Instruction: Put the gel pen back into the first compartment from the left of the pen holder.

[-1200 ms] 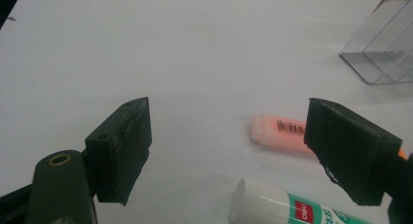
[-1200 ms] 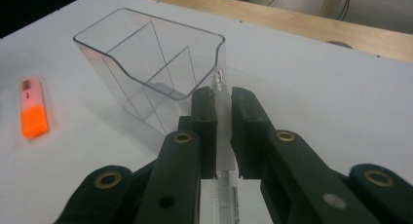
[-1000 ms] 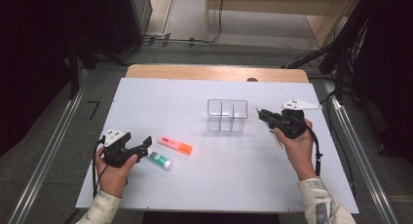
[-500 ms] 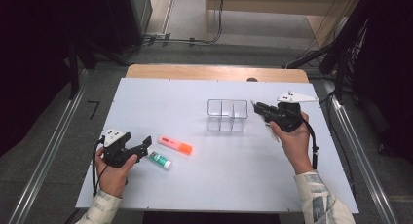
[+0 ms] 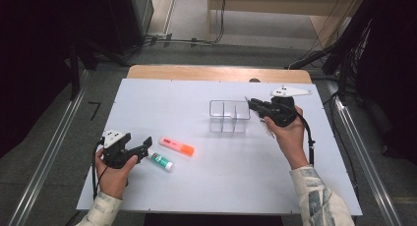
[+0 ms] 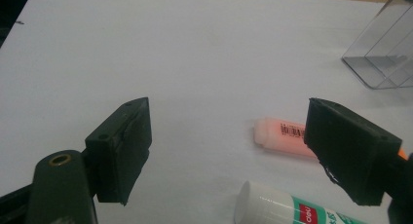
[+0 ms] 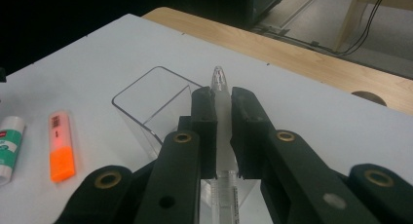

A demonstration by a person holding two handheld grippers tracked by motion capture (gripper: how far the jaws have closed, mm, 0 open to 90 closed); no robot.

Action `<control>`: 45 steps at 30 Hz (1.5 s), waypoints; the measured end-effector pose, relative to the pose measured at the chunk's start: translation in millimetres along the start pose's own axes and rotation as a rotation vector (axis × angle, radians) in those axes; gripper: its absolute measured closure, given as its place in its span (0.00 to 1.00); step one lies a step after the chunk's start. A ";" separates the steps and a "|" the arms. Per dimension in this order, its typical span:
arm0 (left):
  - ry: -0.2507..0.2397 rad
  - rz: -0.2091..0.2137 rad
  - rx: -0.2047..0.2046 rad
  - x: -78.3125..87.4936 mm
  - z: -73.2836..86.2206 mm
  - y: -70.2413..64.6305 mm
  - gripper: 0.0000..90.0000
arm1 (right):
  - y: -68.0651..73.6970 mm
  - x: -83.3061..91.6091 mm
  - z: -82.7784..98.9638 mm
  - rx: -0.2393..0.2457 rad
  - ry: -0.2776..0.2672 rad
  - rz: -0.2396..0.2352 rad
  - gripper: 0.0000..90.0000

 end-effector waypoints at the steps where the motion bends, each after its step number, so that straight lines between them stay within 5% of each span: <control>1: 0.001 0.000 0.000 0.0 0.0 0.0 0.20 | 0.4 -1.8 -1.2 0.000 0.000 -0.002 0.88; 45: 0.000 0.007 -0.002 -0.1 -0.8 0.9 0.20 | 11.8 -68.3 -47.8 0.021 0.023 -0.056 0.88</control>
Point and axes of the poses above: each handheld gripper's, and its own axes: x roughly backward along the jaws, z roughly out of its underside, y roughly to its left, the point moved 1 cm from there along -x, roughly forward along the jaws, and after that the axes turned 10 degrees about x, right-handed, at the moved point
